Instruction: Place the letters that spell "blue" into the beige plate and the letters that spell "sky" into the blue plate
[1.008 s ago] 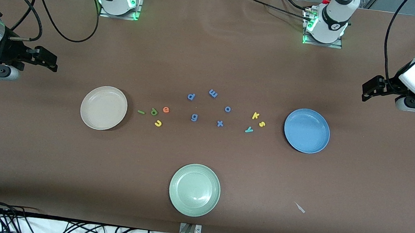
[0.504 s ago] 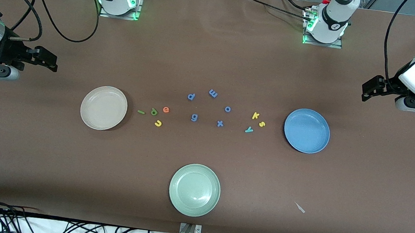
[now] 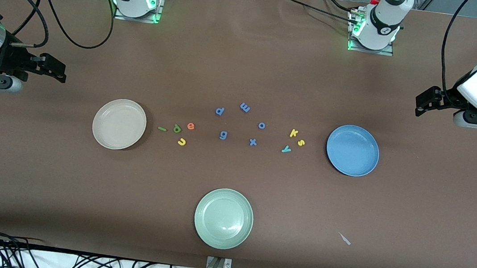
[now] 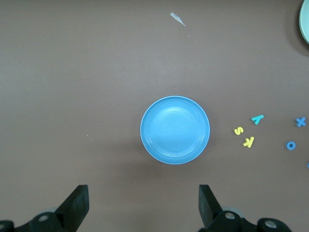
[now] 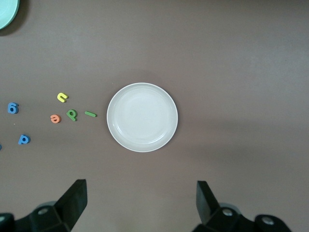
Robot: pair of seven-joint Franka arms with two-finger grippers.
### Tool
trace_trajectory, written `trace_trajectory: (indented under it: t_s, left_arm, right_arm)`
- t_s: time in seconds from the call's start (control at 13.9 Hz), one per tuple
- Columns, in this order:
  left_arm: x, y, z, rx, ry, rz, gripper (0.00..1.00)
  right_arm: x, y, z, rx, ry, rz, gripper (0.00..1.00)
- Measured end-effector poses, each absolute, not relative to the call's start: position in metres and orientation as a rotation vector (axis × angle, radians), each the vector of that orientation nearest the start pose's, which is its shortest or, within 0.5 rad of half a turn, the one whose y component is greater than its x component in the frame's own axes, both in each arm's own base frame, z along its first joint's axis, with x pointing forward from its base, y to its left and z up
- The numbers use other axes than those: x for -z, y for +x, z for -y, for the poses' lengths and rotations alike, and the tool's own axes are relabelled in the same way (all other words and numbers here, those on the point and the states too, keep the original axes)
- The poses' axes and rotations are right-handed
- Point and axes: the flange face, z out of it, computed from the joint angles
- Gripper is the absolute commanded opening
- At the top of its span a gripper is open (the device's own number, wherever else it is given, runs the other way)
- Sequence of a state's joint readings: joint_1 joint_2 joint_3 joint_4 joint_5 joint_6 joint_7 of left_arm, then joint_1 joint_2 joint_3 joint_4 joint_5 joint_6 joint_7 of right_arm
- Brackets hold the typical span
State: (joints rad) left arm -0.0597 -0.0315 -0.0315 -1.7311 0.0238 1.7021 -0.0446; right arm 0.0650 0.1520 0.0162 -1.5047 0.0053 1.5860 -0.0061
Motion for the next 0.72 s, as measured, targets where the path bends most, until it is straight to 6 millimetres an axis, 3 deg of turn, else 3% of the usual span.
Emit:
trace_trajectory:
  t_s: [0.36,0.72]
  left_arm:
    - [-0.579,0.550,0.054,0.008,-3.078,-0.488,1.00]
    - [-0.580,0.567,0.074,0.027,-3.045,-0.667,1.00]
  right_arm:
    - [-0.554,0.602,-0.052,-0.151,-3.130,0.146,1.00]
    - [-0.547,0.599,-0.070,-0.201,-3.126,0.195,1.00]
